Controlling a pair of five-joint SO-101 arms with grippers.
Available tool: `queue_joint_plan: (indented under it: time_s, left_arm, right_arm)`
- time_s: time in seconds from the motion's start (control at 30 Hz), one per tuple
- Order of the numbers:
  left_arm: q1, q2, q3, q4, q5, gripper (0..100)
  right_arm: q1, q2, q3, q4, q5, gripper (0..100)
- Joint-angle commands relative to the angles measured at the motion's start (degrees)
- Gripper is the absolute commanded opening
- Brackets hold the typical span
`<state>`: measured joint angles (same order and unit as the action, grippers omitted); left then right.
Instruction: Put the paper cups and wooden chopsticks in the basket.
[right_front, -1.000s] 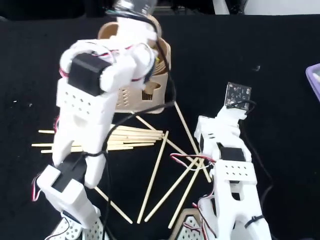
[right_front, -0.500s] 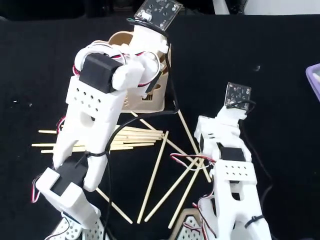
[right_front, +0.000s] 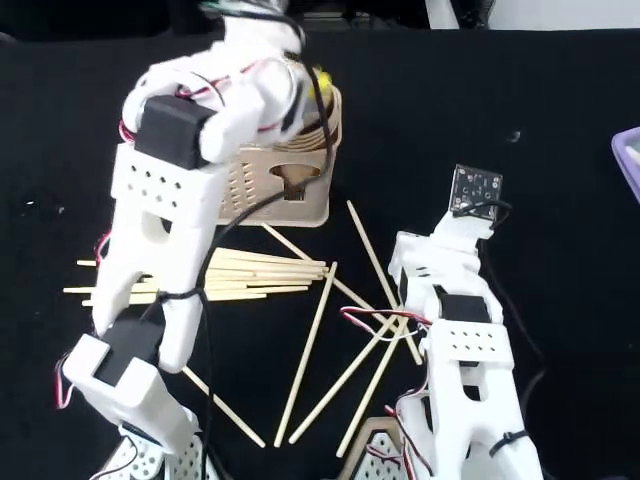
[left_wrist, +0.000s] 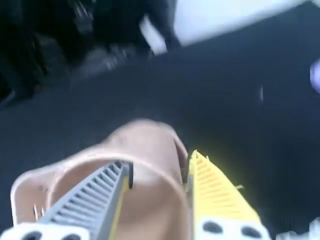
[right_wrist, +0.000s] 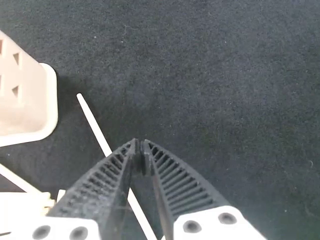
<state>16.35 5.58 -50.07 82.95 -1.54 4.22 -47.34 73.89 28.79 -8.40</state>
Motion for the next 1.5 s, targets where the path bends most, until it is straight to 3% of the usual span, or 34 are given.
queue_joint_plan:
  time_s: [0.0,0.2,0.37,0.57,0.73,0.83,1.07,1.3,1.47]
  left_arm:
    - [-1.27,-0.7,0.92,-9.32,5.1,20]
    - [-0.66,0.0,3.03,-15.91,7.82,19]
    - [-1.27,-0.44,3.03,-15.3,7.65,19]
    - [-2.59,0.7,3.65,-4.04,7.47,19]
    - [-5.14,1.05,1.27,-0.26,7.47,19]
    - [-9.19,-1.58,-2.24,3.16,7.03,20]
    - [-23.69,-4.48,-2.95,18.2,-3.6,19]
    - [-38.37,-4.04,20.88,16.88,-4.48,19]
    - [-45.41,-8.35,45.41,2.46,-4.48,19]
  right_arm:
    - [-0.7,-1.54,-0.31,-1.14,0.53,1.2]
    - [-0.7,-1.54,-0.31,-1.23,0.53,1.2]
    - [-0.7,-1.54,-0.31,-1.23,0.53,1.2]
    - [-0.7,-1.54,-0.31,-1.23,0.53,1.2]
    - [-0.7,-1.54,-0.31,-1.14,0.53,1.2]
    - [-0.7,-1.54,-0.22,-1.14,0.53,1.2]
    - [-0.7,-1.54,-0.22,-1.14,0.53,1.2]
    - [-0.79,-1.89,-3.3,4.75,0.53,1.5]
    - [-0.79,-1.8,-9.45,12.57,3.52,1.6]
